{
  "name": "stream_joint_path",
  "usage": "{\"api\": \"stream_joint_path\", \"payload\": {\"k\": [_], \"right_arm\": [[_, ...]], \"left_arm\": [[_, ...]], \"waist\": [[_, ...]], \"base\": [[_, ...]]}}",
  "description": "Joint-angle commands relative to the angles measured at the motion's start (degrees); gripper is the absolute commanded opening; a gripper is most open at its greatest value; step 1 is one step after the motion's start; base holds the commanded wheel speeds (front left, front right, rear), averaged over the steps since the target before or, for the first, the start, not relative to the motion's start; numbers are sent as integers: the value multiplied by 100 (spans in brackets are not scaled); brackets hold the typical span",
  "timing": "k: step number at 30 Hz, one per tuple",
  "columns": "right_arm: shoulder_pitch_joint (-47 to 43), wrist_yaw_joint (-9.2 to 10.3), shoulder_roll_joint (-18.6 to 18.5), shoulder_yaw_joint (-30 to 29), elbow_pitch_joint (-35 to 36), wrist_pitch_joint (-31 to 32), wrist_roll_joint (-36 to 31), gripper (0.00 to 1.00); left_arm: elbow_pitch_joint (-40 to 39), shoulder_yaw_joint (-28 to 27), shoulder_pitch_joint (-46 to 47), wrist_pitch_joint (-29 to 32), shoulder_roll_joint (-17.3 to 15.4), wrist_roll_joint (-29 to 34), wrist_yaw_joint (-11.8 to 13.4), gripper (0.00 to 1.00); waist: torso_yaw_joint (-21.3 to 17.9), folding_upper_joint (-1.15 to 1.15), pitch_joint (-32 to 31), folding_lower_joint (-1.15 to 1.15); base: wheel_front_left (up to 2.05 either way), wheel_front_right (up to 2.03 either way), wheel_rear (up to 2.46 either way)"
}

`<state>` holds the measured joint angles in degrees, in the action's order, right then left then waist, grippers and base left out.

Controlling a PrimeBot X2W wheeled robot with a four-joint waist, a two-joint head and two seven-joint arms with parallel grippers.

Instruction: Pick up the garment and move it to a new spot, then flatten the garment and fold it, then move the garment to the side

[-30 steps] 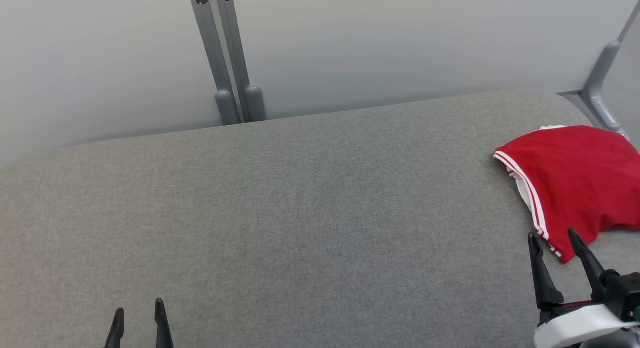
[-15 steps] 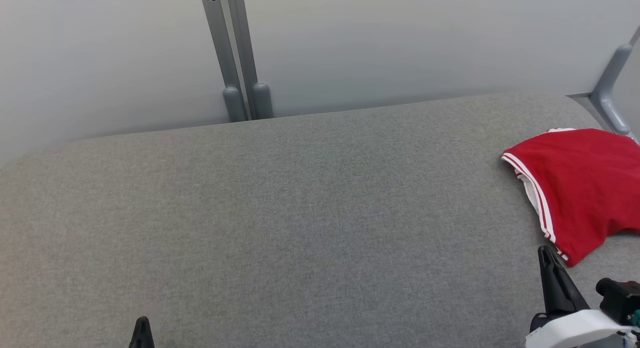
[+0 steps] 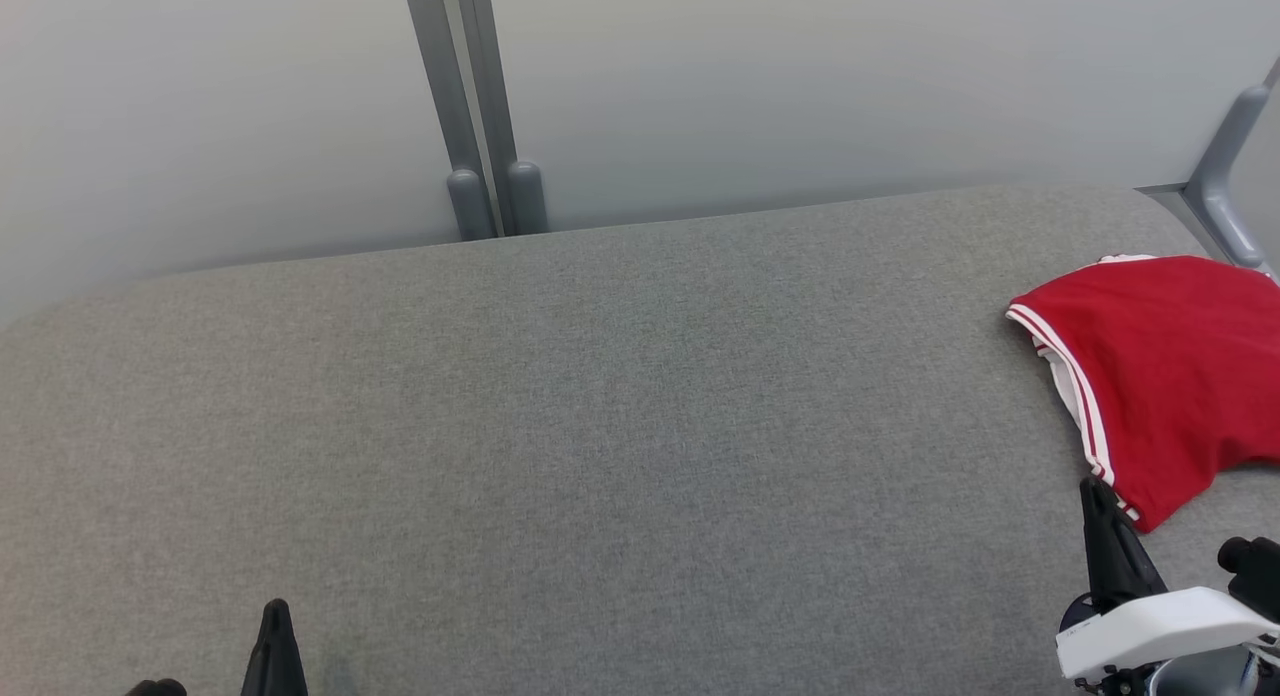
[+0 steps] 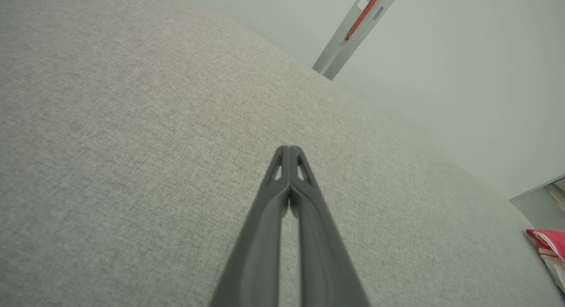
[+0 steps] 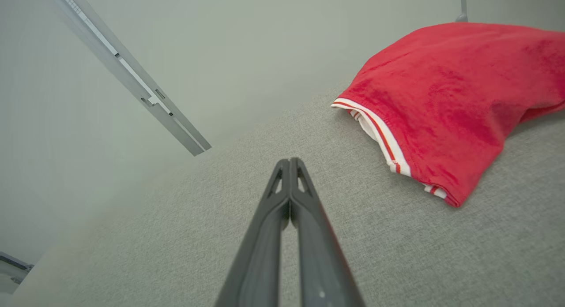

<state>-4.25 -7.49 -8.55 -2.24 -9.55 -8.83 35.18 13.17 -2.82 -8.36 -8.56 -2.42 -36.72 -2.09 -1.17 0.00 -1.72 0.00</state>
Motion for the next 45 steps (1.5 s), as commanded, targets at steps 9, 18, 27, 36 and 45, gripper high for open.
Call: {"api": "stream_joint_path", "payload": {"k": [9,18,27,36,45], "right_arm": [[268,-1,48,-90,-15,222,862,0],[384,-1,117,-138,-72,404,1539,0],[502,-1,187,-186,-132,587,2213,0],[595,-1,250,-225,-182,739,2777,0],[675,-1,301,-261,-227,881,3280,0]], "left_arm": [[-50,-74,339,217,-32,-851,-110,0],[-32,-118,502,398,-37,-1507,-173,0],[-13,-163,670,580,-42,-2158,-234,0],[3,-197,804,732,-46,-2712,-286,0],[18,-226,924,861,-50,-3193,-332,0]], "waist": [[10,0,17,0],[21,0,34,0],[32,0,52,0],[42,0,69,0],[52,0,85,0]], "base": [[0,0,0],[0,0,0],[0,0,0],[0,0,0],[0,0,0]]}}
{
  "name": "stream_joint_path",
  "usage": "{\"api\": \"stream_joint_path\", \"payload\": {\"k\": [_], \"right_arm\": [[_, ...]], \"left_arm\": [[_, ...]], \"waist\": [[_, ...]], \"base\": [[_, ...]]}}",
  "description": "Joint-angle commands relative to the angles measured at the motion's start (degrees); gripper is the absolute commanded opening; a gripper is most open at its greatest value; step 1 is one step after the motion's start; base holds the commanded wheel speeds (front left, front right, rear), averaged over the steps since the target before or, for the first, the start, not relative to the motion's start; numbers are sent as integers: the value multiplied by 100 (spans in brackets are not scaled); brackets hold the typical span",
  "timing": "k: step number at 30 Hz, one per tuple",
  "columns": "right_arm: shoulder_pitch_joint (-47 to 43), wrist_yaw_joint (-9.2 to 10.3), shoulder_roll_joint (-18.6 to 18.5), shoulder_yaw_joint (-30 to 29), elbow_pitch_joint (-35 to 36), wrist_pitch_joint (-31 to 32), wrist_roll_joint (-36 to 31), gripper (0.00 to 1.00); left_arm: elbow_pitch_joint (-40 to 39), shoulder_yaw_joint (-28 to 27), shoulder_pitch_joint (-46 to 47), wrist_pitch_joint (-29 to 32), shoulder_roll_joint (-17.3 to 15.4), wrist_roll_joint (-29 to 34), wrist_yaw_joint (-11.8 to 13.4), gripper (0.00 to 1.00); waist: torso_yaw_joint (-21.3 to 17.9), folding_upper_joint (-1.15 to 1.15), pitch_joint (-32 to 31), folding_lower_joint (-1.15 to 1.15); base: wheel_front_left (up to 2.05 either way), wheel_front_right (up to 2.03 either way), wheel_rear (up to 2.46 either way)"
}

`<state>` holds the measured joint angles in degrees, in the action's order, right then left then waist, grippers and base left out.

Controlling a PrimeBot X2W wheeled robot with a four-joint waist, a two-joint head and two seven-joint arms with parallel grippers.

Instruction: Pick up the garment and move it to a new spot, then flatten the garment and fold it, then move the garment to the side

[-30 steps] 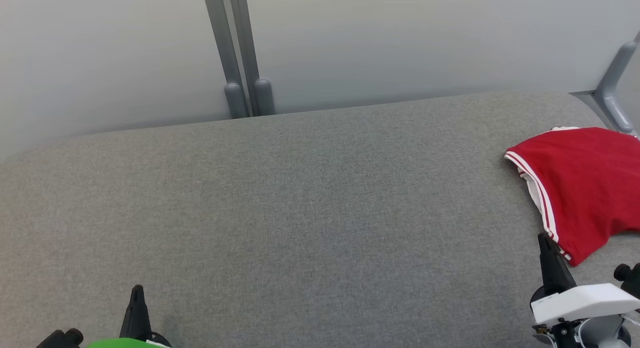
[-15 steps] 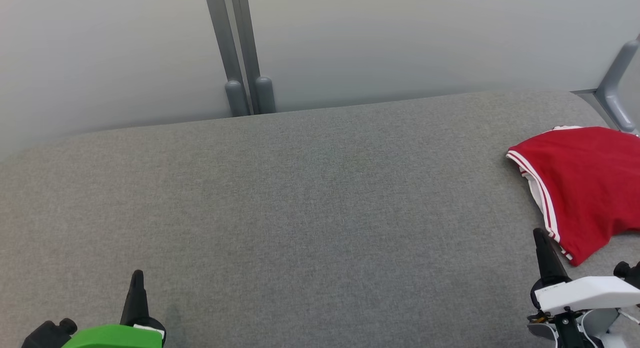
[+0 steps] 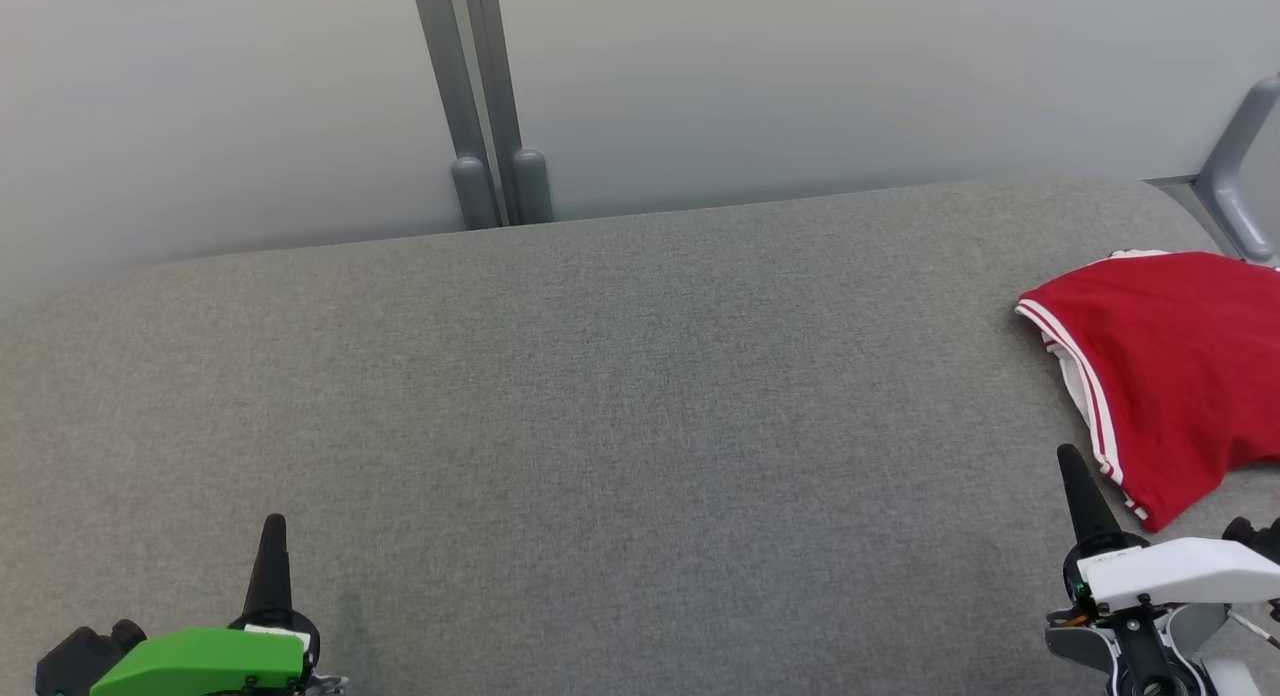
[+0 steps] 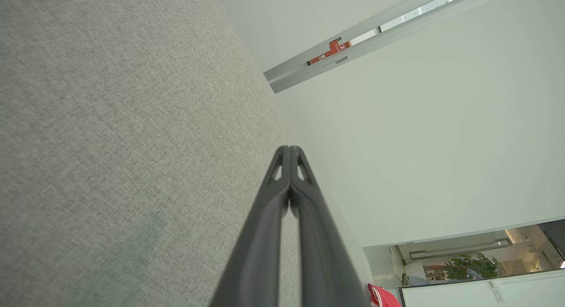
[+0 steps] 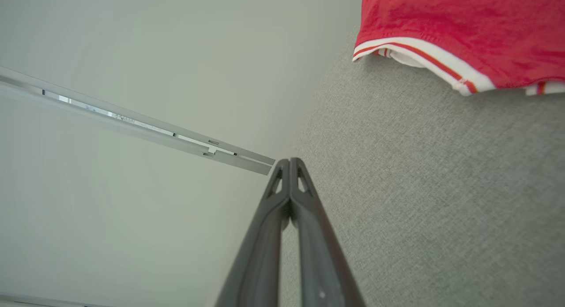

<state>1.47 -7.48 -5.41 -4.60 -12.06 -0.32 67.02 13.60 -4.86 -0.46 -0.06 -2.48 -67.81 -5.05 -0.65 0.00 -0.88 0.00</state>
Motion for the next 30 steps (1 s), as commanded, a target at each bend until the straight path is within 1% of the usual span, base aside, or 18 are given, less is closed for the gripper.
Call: {"api": "stream_joint_path", "payload": {"k": [1,30], "right_arm": [[113,-2,-8,-30,17,44,158,0],[353,-3,147,-131,-111,428,1550,0]], "left_arm": [[-24,-26,150,32,-45,-147,-44,0],[18,-117,486,406,-54,-1493,-165,0]], "waist": [[2,0,3,0],[35,0,57,0]], "base": [[0,0,0],[0,0,0]]}}
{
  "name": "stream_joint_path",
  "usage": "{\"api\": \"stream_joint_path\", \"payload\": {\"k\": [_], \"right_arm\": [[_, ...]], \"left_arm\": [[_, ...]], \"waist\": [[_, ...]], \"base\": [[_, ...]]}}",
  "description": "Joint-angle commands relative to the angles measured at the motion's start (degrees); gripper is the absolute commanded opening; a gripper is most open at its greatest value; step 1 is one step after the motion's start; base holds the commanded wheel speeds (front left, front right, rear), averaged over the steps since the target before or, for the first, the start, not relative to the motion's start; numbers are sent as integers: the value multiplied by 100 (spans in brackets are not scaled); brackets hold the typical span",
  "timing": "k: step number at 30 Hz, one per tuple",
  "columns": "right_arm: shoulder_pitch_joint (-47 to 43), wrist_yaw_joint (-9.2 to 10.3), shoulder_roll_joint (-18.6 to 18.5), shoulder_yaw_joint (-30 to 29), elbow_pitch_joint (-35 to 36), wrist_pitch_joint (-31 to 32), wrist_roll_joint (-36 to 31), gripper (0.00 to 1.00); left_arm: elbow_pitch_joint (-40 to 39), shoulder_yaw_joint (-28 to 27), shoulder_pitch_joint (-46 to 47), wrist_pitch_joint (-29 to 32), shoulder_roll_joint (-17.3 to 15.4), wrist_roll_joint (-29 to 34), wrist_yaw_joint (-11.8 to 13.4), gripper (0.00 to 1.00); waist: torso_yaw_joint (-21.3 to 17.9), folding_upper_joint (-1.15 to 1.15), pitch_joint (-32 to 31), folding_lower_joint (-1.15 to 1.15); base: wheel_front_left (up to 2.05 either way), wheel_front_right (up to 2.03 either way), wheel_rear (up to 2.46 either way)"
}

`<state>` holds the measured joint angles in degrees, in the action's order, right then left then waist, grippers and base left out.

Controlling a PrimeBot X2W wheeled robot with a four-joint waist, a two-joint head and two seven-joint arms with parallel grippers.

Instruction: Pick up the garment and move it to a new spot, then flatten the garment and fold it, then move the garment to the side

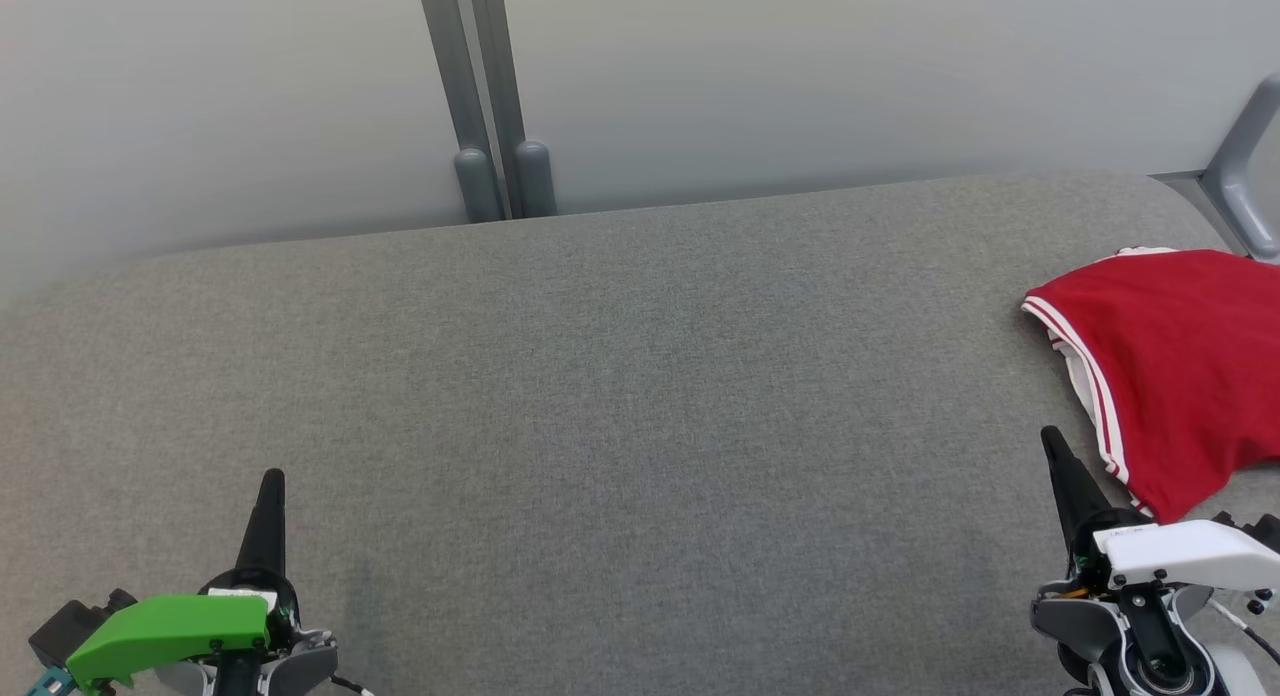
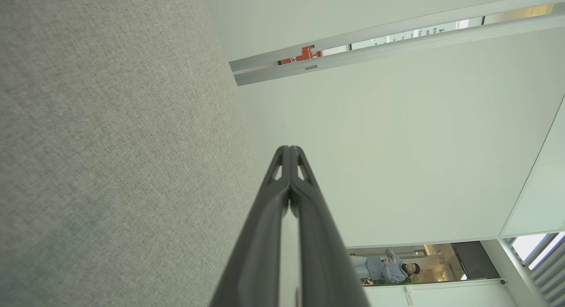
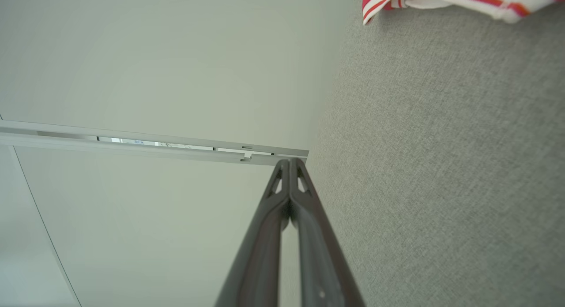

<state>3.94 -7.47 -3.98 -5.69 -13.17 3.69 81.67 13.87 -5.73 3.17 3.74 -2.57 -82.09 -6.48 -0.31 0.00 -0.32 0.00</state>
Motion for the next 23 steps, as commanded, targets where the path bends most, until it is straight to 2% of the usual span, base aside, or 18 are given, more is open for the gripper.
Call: {"api": "stream_joint_path", "payload": {"k": [1,23], "right_arm": [[115,-4,9,-25,-4,40,128,0],[251,-4,99,-87,-85,279,983,0]], "left_arm": [[-9,-33,133,37,-46,-110,-27,0],[22,-86,333,275,-50,-952,-118,0]], "waist": [[2,0,2,0],[27,0,43,0]], "base": [[0,0,0],[0,0,0]]}}
